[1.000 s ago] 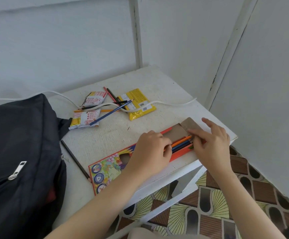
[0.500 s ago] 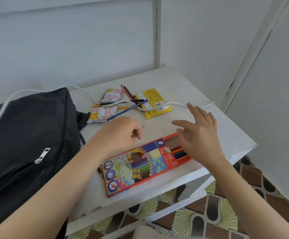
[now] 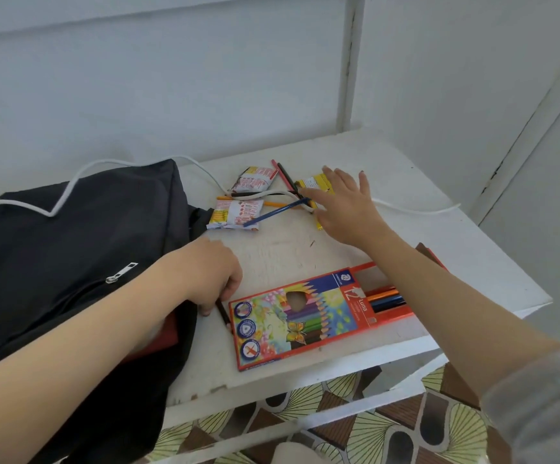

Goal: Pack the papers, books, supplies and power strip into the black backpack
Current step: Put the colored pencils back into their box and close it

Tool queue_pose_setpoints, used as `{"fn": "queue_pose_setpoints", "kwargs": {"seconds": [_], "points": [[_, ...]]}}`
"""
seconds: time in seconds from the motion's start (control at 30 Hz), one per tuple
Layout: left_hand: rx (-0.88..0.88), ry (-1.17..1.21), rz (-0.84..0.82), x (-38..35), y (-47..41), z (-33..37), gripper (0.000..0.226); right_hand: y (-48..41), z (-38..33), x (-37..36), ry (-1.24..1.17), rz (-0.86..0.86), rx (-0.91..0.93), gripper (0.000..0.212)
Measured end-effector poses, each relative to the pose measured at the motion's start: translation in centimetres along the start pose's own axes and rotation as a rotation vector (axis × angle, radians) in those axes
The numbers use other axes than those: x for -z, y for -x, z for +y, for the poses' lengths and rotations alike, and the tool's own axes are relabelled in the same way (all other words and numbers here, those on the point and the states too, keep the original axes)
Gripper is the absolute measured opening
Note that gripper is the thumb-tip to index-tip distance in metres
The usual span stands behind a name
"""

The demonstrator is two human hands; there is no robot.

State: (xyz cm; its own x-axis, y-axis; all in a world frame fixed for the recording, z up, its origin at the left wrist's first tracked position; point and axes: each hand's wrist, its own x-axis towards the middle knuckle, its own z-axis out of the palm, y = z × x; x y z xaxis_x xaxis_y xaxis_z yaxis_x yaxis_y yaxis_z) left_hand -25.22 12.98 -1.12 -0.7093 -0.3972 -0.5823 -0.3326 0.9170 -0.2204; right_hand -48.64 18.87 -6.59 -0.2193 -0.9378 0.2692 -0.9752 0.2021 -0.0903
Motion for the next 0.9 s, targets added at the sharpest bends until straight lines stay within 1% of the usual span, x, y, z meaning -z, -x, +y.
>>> {"fn": "queue_pose_setpoints", "kwargs": {"seconds": [0.07, 0.13, 0.2, 0.23, 0.3, 0.37, 0.43, 0.5, 0.53, 0.6, 0.67, 0.8, 0.9], "points": [[-0.006, 0.029, 0.012, -0.2, -0.2, -0.3, 0.019, -0.4, -0.1, -0.3, -0.021, 0.011, 0.014, 0.041], [0.005, 0.095, 0.038, -0.2, -0.5, -0.8, 0.016, -0.7, -0.2, -0.4, -0.055, 0.044, 0.016, 0.031], [0.016, 0.13, 0.078, -0.1, -0.7, -1.3, 0.017, -0.9, -0.2, -0.4, -0.072, 0.063, 0.003, 0.02], [0.024, 0.126, 0.102, -0.1, -0.8, -1.6, 0.017, -1.0, -0.3, -0.3, -0.07, 0.069, -0.003, 0.018], [0.049, 0.067, 0.161, -0.1, -1.1, -2.0, 0.017, -1.0, -0.4, -0.2, -0.086, 0.074, -0.016, 0.022], [0.07, 0.006, 0.225, -0.2, -1.5, -2.4, 0.025, -0.9, -0.4, -0.2, -0.09, 0.073, -0.03, 0.028], [0.082, -0.011, 0.261, -0.2, -1.8, -2.8, 0.027, -0.8, 0.0, -0.1, -0.052, 0.071, -0.035, 0.029], [0.083, -0.026, 0.251, -0.2, -1.8, -2.9, 0.016, -0.9, 0.3, 0.1, -0.011, 0.059, -0.046, 0.029], [0.081, -0.048, 0.228, -0.2, -1.7, -2.9, 0.015, -0.9, 0.4, 0.2, 0.0, 0.051, -0.06, 0.028], [0.079, -0.09, 0.171, -0.2, -1.8, -2.8, 0.023, -1.0, 0.7, 0.4, 0.015, 0.044, -0.096, 0.027], [0.074, -0.062, 0.164, -0.3, -2.0, -2.9, 0.021, -1.0, 0.8, 0.5, 0.02, 0.044, -0.129, 0.025], [0.045, -0.024, 0.158, -0.2, -2.3, -3.0, 0.018, -1.3, 0.9, 1.0, -0.045, 0.01, -0.21, 0.022], [0.058, -0.035, 0.204, 0.0, -2.3, -3.5, 0.01, -1.5, 0.9, 1.4, -0.13, -0.037, -0.271, 0.022]]}}
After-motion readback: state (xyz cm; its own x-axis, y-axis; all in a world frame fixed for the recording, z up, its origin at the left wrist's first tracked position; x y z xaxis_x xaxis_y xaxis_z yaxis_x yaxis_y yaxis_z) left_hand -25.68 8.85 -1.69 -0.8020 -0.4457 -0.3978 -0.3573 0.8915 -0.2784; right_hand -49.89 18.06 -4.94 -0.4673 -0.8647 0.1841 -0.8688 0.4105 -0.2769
